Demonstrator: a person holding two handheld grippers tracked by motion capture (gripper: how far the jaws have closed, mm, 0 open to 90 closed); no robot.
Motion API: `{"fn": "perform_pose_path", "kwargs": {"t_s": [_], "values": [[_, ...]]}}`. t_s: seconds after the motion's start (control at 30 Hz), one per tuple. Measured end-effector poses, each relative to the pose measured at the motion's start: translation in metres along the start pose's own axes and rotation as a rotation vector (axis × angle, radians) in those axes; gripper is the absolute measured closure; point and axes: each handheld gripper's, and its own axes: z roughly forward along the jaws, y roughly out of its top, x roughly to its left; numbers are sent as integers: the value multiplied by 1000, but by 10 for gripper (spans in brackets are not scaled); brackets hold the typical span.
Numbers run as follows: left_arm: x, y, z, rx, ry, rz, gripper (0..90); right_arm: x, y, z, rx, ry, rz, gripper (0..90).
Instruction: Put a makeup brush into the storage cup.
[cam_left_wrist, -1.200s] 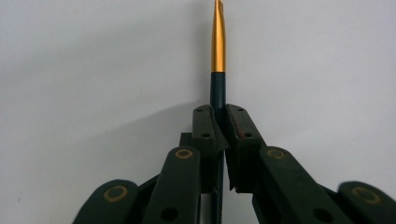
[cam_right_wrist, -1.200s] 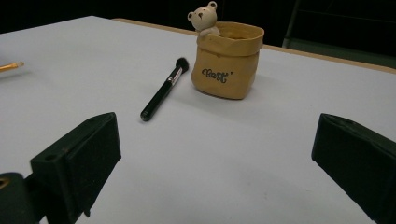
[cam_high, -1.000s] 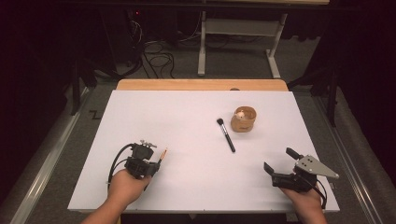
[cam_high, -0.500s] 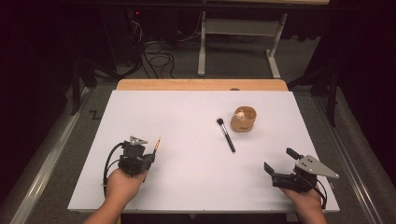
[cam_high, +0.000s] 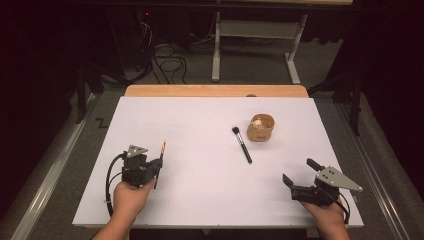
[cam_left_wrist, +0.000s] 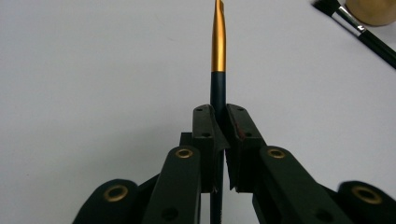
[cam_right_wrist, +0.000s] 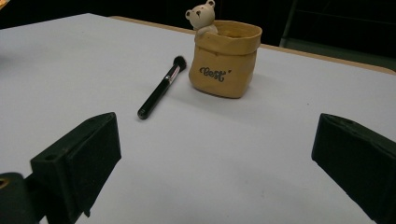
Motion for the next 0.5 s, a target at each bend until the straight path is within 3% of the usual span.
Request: {"fn": "perform_pose_path", "kwargs": {"t_s": [0.23, 0.4, 0.5], "values": [[2, 0, 4, -54, 15, -7, 831, -1, -1, 0, 3, -4, 2, 21], [-3, -1, 6, -96, 6, 55, 831, -3, -1, 0, 1, -8, 3, 20], [-5, -4, 7, -123, -6, 40, 832, -3, -1, 0, 2, -13, 9, 21]]}}
